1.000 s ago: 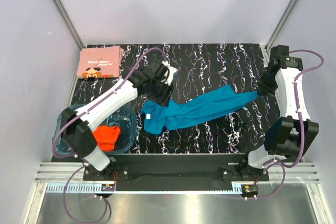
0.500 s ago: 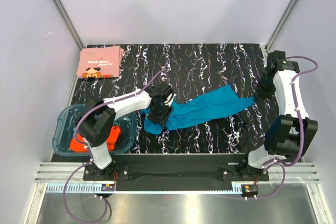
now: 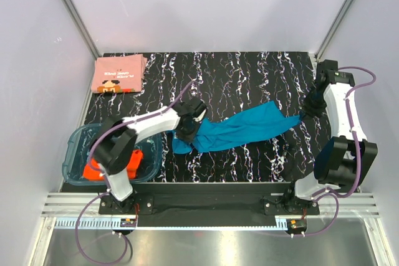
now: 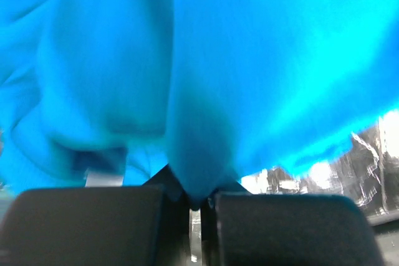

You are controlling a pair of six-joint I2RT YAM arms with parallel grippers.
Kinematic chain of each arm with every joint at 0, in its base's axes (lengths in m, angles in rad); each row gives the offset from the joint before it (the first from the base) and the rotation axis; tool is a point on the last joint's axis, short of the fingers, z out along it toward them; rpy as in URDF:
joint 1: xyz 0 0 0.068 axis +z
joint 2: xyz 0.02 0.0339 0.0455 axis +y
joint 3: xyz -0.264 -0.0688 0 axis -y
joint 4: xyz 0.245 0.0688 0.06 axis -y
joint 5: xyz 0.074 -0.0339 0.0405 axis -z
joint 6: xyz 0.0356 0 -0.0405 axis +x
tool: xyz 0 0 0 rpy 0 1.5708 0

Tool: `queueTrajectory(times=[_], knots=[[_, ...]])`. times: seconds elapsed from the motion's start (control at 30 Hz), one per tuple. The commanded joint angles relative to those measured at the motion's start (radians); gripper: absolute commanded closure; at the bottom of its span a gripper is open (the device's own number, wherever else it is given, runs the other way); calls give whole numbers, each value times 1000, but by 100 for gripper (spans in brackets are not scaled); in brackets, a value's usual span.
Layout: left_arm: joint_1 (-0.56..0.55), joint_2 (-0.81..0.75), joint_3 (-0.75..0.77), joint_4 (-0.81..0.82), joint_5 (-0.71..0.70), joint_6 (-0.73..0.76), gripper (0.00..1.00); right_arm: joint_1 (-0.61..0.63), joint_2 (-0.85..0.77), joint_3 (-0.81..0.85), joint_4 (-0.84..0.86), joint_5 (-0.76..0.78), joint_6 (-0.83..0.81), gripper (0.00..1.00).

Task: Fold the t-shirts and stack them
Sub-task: Flatten the tshirt out

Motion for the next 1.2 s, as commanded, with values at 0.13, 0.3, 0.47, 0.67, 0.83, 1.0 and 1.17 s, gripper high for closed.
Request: queueTrajectory(times=[0.13,0.3,0.47,0.67,0.83,1.0,1.17], knots=[[-2,-396,66,-184,87,35,99,40,-26,2,7,27,-4,100],[-2,-616,35,-259,182,47,98,43,-52,-18,-6,56,21,100],[-2,-804,-54,-210,276,-17,94,38,-109,12,-70,143,59,100],[0,-835,-97,-193,278,6,93,29,-124,95,-150,280,64,100],[4,-605,14,-249,193,94,97,12,-127,48,-161,427,49,100],[14,-282,160,-314,-7,139,100,-21,-126,8,-127,473,41,100],[20,-82,330,-360,-144,179,100,-48,-29,72,-90,450,25,100]])
